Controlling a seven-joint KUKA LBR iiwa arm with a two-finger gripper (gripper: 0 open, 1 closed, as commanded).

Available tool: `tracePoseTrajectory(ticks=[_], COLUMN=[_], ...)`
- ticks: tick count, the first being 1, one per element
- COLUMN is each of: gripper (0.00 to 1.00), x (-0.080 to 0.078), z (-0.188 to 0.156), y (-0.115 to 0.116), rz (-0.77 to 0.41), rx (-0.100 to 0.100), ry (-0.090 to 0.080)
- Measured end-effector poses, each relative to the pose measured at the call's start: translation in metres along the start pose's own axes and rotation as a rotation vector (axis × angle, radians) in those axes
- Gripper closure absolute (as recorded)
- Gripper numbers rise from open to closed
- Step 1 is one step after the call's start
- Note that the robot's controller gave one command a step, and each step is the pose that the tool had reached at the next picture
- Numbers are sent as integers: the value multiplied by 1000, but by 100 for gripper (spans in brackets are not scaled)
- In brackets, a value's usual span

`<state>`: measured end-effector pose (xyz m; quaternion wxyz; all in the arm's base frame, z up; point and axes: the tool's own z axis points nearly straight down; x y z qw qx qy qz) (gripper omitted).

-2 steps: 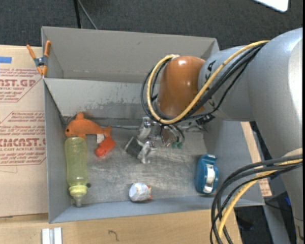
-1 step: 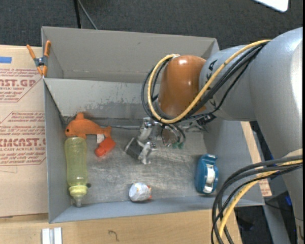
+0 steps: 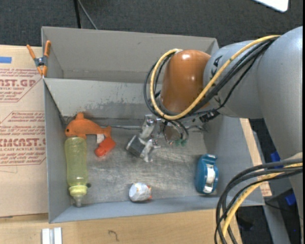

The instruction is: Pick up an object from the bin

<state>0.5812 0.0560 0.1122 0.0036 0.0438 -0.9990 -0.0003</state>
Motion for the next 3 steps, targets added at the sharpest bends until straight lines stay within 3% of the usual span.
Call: tracePoseTrajectory(ticks=[1,3], gripper=[100,100], x=[-2,-2], z=[-18,-41], y=[0,0], rz=[0,0], rx=[0,1], ry=[-8,-9])
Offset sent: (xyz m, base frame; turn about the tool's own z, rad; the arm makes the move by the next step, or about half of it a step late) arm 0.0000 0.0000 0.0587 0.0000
